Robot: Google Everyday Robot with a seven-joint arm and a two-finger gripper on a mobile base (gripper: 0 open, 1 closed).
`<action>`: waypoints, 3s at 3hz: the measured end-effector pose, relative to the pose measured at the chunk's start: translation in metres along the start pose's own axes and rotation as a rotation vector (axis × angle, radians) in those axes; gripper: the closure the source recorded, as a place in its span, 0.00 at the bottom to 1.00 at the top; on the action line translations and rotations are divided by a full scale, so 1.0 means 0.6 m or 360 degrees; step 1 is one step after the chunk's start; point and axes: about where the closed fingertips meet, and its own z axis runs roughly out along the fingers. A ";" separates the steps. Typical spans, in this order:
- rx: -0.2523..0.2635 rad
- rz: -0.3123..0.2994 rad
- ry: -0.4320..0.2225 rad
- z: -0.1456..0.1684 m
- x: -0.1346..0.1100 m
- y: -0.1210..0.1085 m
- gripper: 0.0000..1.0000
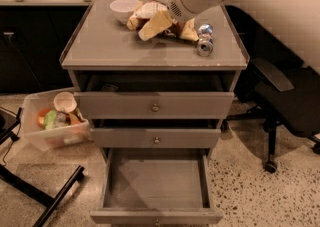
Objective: Place brown chip bag into bottom drawer
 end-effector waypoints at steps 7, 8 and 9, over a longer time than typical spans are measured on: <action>0.0364 0.0149 -0.0082 0.258 0.033 -0.149 0.00; 0.0344 0.0160 -0.0113 0.289 0.028 -0.154 0.00; 0.0297 0.0162 -0.0140 0.321 0.024 -0.151 0.19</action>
Offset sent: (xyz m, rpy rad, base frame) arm 0.0499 0.0026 -0.0327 -0.0149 -0.0071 -0.0769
